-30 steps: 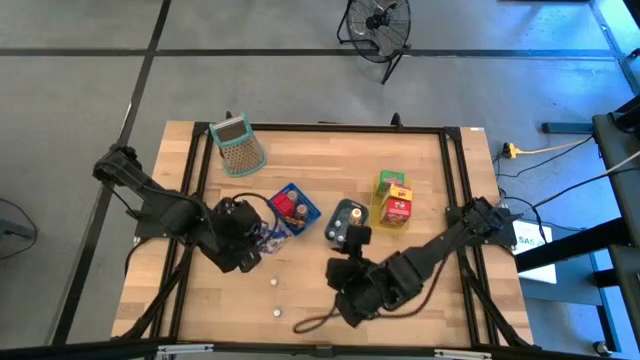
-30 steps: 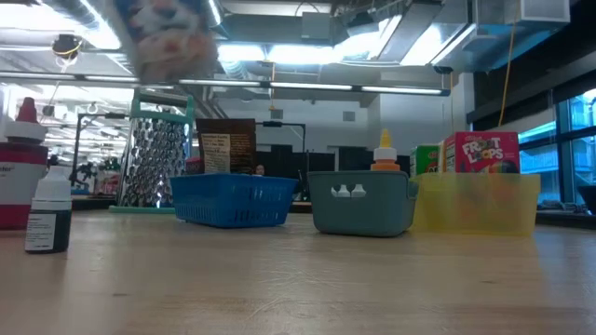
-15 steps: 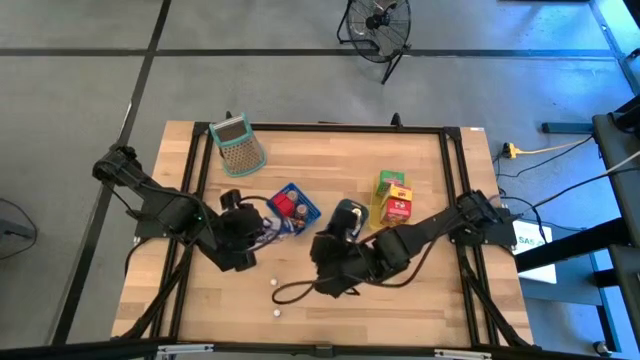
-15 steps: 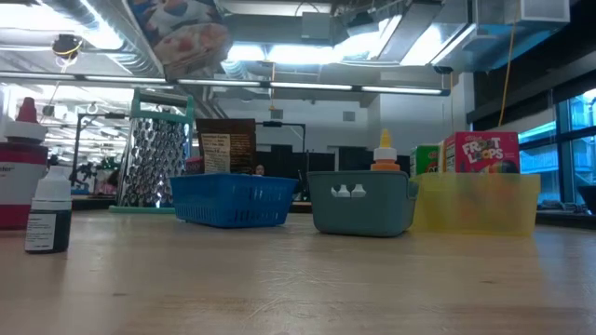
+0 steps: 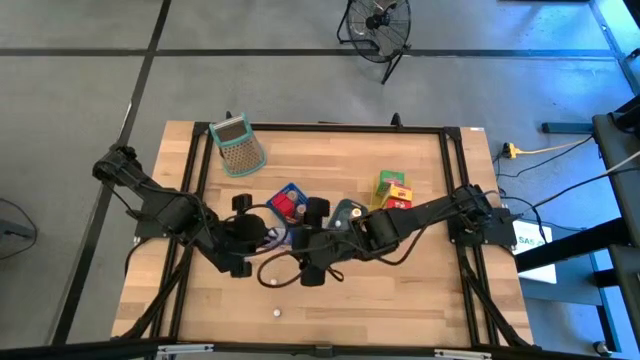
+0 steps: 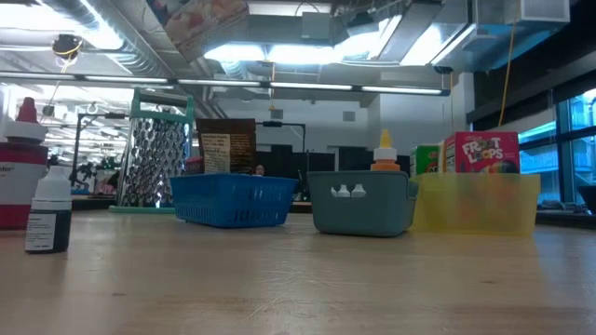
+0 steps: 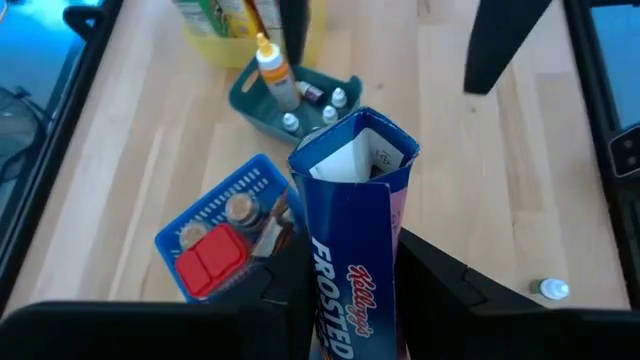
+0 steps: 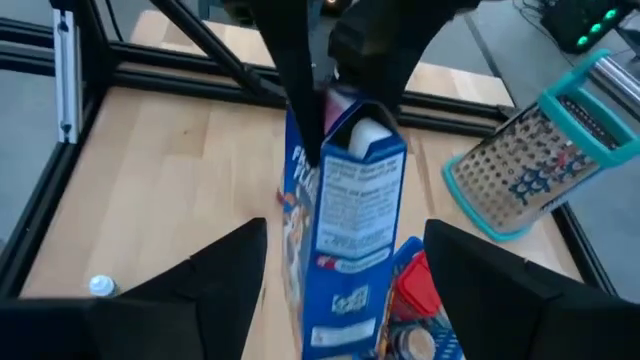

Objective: Pick & Place Kitchen Items
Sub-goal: Put the blue cereal box into the yellow bin

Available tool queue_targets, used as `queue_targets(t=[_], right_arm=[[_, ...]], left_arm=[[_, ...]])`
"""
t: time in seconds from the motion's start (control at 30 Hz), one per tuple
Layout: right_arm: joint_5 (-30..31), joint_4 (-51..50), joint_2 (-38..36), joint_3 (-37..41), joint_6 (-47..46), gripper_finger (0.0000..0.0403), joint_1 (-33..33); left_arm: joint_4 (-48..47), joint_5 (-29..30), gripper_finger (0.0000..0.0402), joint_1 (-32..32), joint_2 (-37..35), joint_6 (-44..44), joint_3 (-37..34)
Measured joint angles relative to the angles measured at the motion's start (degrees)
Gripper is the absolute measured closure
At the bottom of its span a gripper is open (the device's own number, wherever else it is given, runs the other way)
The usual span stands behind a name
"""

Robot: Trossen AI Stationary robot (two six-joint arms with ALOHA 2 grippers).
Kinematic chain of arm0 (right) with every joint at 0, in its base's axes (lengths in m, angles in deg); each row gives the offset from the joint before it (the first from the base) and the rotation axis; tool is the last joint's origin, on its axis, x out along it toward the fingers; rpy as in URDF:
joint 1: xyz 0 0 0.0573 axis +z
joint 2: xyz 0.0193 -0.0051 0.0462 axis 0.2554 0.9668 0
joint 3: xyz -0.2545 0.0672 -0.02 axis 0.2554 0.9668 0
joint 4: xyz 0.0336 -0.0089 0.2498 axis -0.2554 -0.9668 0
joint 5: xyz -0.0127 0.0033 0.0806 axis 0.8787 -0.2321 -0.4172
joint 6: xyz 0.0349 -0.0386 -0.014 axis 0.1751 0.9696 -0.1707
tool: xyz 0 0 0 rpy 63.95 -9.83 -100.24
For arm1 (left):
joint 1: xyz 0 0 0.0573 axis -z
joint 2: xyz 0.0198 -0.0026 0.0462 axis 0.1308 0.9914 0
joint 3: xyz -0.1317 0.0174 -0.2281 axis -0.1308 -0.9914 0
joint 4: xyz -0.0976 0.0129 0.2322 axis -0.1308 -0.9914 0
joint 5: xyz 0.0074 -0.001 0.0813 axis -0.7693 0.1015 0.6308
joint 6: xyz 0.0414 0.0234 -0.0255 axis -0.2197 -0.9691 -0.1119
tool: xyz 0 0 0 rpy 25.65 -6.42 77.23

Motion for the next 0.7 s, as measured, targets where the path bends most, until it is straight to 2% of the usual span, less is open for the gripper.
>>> queue_targets(t=[0.1, 0.27, 0.47, 0.7], right_arm=[[-0.92, 1.08, 0.00, 0.00, 0.14, 0.0130, -0.67], [-6.13, 1.10, 0.00, 0.00, 0.04, 0.0130, -2.09], [-6.32, 1.12, 0.02, 0.00, 0.00, 0.0130, -3.06], [-6.44, 1.37, 0.02, 0.02, 0.14, 0.0131, -3.17]], left_arm=[[0.57, 0.19, 0.0292, 0.00, 0.00, -0.27, 0.01], [1.25, 0.99, 0.0292, -0.02, 0.00, -1.01, 0.01], [5.95, 1.07, 0.0292, -0.08, 0.00, -4.21, 0.01], [6.76, 1.15, 0.0292, -0.15, 0.00, -5.19, 0.01]])
